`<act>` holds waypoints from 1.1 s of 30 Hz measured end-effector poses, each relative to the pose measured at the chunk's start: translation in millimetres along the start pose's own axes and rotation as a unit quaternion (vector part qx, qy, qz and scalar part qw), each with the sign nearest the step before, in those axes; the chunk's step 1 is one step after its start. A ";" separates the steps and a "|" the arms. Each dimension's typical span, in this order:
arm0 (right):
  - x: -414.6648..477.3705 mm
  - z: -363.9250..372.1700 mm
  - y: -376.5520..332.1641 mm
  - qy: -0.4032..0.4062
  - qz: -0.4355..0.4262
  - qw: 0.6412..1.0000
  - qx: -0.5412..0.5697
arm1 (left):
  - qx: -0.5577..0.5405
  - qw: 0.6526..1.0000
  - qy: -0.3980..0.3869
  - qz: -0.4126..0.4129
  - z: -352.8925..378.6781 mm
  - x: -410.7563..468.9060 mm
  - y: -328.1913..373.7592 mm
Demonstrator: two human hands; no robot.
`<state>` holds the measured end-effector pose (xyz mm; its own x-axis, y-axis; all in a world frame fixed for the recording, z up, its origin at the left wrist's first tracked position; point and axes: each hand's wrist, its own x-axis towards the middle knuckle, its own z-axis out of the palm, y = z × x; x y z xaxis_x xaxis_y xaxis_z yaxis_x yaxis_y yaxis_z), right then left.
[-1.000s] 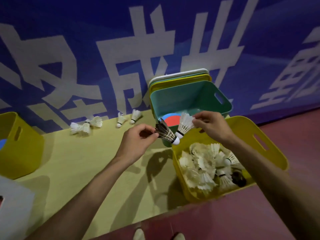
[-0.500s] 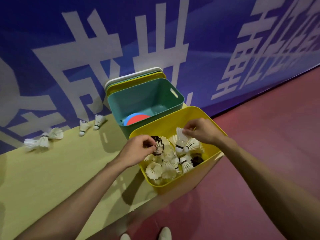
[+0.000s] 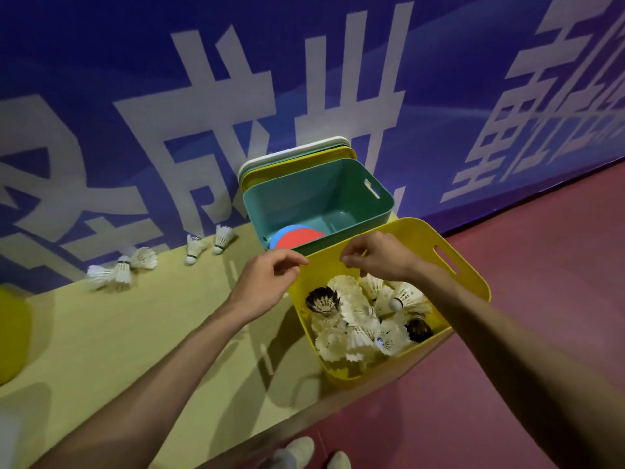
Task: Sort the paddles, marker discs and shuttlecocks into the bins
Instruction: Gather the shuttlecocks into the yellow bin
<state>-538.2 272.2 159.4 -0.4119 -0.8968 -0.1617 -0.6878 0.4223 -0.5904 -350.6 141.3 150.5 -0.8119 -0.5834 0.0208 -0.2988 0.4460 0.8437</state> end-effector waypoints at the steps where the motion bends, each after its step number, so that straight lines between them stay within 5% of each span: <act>1: 9.2 2.5 -8.5 -0.002 -0.005 1.000 0.003 | -0.005 1.000 0.014 -0.006 -6.7 1.3 -5.4; 8: 80.0 36.3 -78.1 0.036 -0.047 0.998 0.014 | -0.045 0.992 0.094 -0.069 -64.5 16.7 -57.9; 14: 140.3 72.0 -133.3 -0.024 -0.062 0.998 -0.007 | -0.070 0.982 0.126 -0.123 -118.2 31.3 -116.8; 33: 276.2 195.2 -154.6 -0.113 0.068 0.991 0.008 | -0.051 0.964 0.058 -0.255 -177.9 117.2 -268.4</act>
<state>-428.9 -66.6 51.6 -0.3554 -0.8388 -0.4124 -0.6249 0.5413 -0.5626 -276.4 -167.5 21.8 -0.5092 -0.7839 -0.3551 -0.5880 0.0156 0.8087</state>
